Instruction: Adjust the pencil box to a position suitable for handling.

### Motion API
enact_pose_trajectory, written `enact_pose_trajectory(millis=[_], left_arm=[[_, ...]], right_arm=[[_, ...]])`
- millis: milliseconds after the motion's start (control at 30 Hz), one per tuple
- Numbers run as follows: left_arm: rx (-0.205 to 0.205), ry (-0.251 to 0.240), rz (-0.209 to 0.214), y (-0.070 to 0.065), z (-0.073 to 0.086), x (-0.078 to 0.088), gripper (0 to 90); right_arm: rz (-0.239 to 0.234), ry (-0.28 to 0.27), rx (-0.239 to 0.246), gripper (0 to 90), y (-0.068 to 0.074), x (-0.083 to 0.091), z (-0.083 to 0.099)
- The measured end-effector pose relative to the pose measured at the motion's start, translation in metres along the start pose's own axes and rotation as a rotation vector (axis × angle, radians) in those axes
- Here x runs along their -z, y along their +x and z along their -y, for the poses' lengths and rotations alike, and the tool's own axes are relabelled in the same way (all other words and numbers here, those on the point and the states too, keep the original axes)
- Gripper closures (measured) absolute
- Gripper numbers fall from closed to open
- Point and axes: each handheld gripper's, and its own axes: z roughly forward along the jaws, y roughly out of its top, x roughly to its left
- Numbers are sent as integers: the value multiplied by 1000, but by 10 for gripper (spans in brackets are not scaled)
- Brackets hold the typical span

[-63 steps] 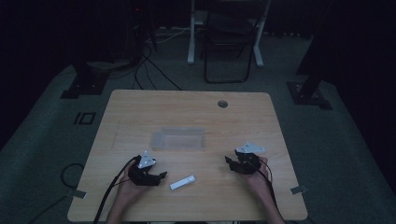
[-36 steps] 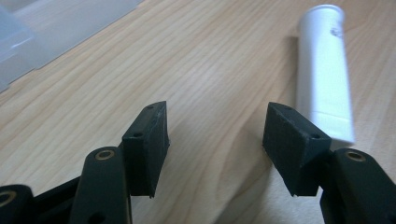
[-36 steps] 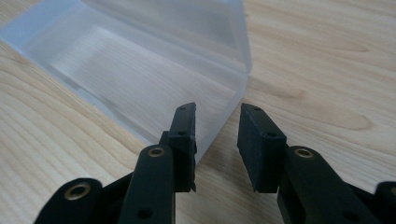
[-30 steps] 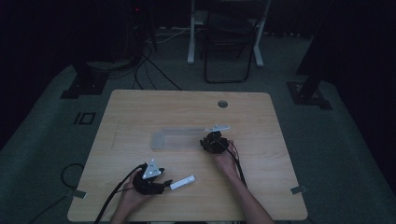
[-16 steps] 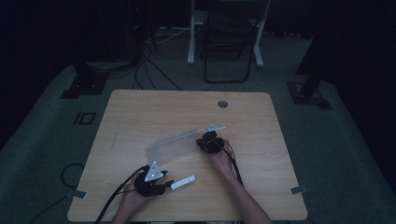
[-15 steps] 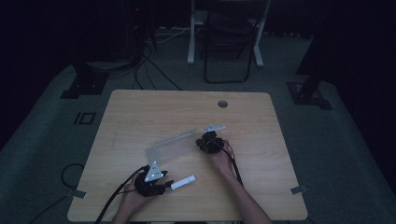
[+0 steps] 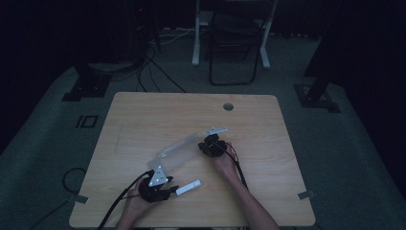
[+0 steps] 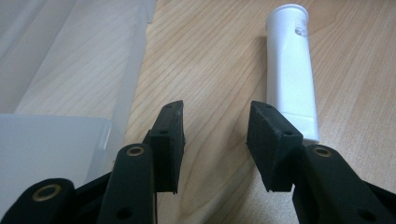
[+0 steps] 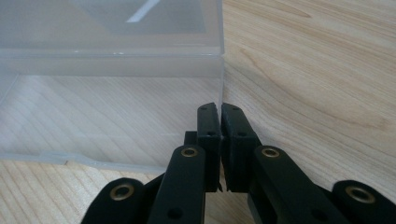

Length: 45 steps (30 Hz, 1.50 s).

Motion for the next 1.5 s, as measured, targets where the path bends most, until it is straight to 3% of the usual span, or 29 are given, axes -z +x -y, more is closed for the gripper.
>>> enact_pose_trajectory(millis=[133,367,533,567,700,833,867,1133,1300,1500], left_arm=[[2,-2,4,0,0,0,556],[2,-2,4,1,0,0,548],[25,5,12,3,1,2,546],[25,5,12,3,1,2,544],[28,13,20,3,0,4,544],[38,-10,31,2,-1,8,544],[41,-36,41,2,-3,13,544],[47,-100,41,-1,-12,26,519],[31,-111,51,-6,-17,26,496],[-10,-104,66,-20,-28,18,479]], right_arm=[[4,-15,0,773,1,5,1],[29,-34,46,685,-1,26,9],[94,-27,68,598,-16,52,36],[94,-27,68,598,-16,52,36],[133,-27,48,551,-30,73,63],[151,-21,49,524,-33,84,81],[160,-20,55,509,-34,91,90],[157,-27,26,466,-40,110,115],[151,-39,2,453,-46,117,126],[153,-59,7,413,-48,119,131]])
